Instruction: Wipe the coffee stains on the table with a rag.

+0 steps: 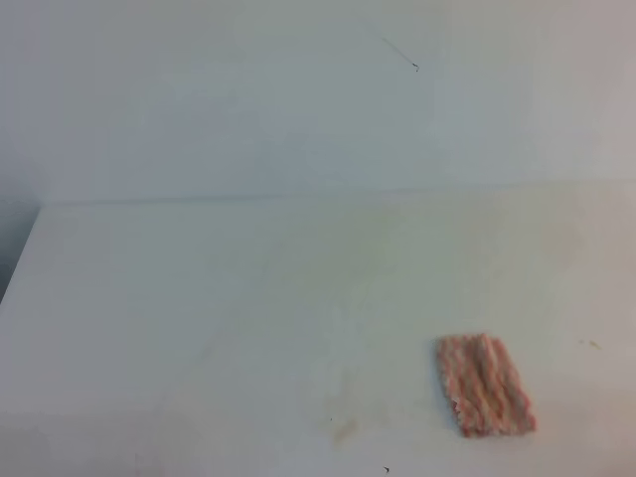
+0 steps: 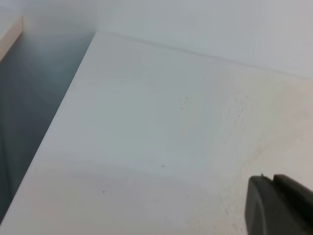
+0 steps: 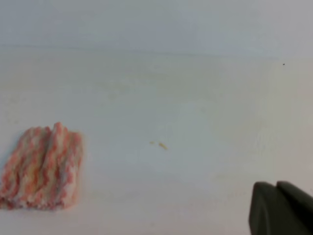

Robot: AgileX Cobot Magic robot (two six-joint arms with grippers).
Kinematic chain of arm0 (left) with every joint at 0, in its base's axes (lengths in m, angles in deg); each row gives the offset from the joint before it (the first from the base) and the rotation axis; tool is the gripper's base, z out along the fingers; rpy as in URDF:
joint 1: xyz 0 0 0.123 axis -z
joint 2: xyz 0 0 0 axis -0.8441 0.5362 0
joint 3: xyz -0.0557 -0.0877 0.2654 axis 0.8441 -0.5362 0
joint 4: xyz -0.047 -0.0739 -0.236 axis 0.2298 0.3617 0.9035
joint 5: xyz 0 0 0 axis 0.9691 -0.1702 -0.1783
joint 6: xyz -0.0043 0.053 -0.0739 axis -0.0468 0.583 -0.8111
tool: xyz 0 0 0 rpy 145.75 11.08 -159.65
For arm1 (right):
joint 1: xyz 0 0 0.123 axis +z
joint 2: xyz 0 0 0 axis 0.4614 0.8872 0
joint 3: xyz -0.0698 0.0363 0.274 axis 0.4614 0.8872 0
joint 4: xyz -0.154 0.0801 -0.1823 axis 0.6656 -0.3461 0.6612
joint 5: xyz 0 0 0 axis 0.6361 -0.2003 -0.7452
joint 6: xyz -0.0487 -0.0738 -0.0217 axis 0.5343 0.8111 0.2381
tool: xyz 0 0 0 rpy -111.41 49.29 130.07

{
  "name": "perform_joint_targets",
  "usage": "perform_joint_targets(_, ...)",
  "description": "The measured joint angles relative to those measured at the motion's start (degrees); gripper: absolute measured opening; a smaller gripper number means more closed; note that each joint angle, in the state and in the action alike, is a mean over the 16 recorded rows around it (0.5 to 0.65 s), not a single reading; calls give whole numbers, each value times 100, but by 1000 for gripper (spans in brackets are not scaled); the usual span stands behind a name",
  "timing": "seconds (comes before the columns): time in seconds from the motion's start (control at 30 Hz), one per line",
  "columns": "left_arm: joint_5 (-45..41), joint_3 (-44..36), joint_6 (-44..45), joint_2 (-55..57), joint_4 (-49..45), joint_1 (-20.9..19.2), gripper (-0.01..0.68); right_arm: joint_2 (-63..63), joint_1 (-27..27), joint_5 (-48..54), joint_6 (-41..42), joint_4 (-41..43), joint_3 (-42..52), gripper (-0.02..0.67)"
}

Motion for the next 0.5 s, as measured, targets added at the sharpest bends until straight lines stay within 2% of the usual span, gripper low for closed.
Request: perform_joint_targets(0.5, -22, 65, -1, 40, -1, 0, -1, 0, 0, -1, 0, -2, 19, -4)
